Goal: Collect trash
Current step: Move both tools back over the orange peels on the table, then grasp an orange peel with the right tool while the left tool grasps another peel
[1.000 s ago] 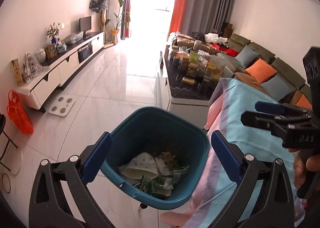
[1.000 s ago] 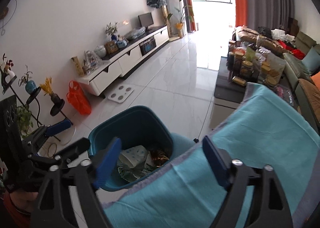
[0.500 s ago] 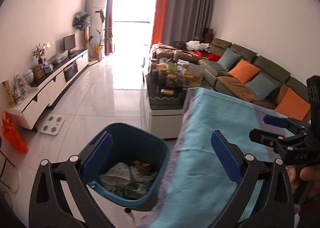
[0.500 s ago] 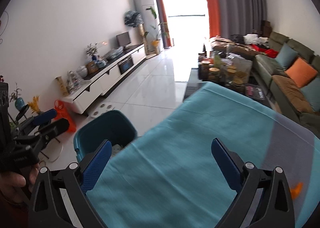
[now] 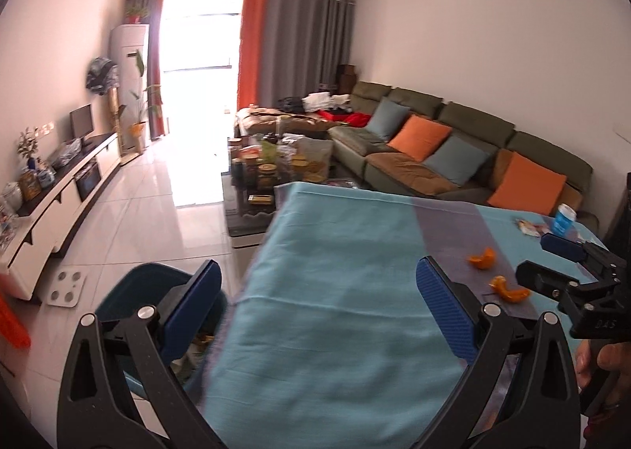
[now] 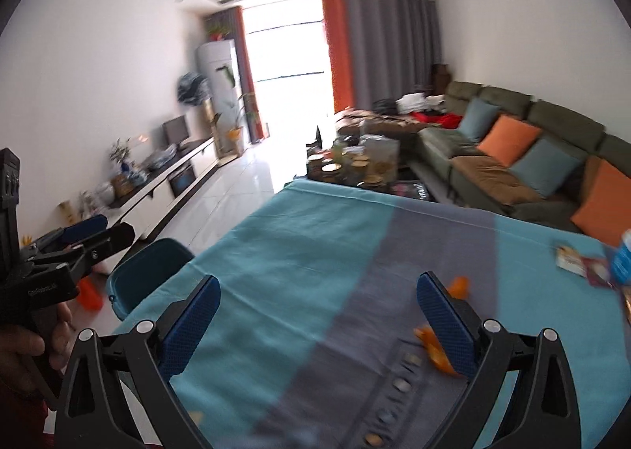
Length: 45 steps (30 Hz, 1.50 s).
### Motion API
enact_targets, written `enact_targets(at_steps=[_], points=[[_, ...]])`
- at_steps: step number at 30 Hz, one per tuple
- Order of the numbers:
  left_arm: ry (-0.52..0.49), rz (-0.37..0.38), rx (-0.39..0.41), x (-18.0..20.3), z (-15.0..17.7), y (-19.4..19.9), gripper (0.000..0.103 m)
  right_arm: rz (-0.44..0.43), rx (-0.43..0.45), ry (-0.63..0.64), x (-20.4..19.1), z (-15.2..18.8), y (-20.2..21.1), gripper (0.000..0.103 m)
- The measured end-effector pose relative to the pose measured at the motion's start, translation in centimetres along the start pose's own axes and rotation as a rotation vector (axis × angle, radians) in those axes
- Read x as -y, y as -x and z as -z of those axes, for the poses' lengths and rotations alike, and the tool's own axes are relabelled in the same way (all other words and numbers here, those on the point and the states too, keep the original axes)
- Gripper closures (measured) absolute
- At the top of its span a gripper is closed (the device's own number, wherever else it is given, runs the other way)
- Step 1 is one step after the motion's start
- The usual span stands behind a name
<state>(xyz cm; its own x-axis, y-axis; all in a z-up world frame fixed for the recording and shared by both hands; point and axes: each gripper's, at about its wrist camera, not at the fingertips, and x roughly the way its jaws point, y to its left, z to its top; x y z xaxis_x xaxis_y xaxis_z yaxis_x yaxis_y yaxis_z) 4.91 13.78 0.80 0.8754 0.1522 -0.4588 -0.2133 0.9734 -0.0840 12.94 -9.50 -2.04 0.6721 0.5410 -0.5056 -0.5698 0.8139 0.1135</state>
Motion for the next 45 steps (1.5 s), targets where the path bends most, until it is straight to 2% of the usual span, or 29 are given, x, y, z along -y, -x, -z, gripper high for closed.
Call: enact_targets(at_steps=[6,12,18,24,32,36,41,45], points=[[-0.061,0.066,0.02,4.4,1.4,0.3,0.006,0.118,0.07,-0.042,2.1,2.0,3.9,0.007],[-0.091,0.114,0.054,7.1,2.4,0.5,0.006,0.22,0.168,-0.043,2.8,3.5,7.4,0.007],[-0.116,0.143,0.048,8.7,2.9,0.2,0.006,0.266,0.163,-0.003,3.2,4.3,8.0,0.007],[-0.114,0.147,0.023,8.7,2.5,-1.3,0.006,0.281,0.108,-0.012,4.5,4.8,6.4,0.007],[-0.132,0.162,-0.034,9.4,2.1,-4.9,0.006,0.25,-0.069,-0.047,7.5,5.2,0.7,0.007],[-0.148,0.17,-0.063,10.2,2.0,-6.8,0.006,0.234,-0.13,-0.07,8.9,5.4,-1.6,0.008],[-0.161,0.189,-0.098,11.2,1.8,-9.4,0.006,0.188,-0.218,-0.098,10.6,5.4,-4.6,0.018],[-0.177,0.204,-0.117,12.3,1.7,-11.1,0.006,0.138,-0.27,-0.121,11.3,5.7,-5.9,0.039]])
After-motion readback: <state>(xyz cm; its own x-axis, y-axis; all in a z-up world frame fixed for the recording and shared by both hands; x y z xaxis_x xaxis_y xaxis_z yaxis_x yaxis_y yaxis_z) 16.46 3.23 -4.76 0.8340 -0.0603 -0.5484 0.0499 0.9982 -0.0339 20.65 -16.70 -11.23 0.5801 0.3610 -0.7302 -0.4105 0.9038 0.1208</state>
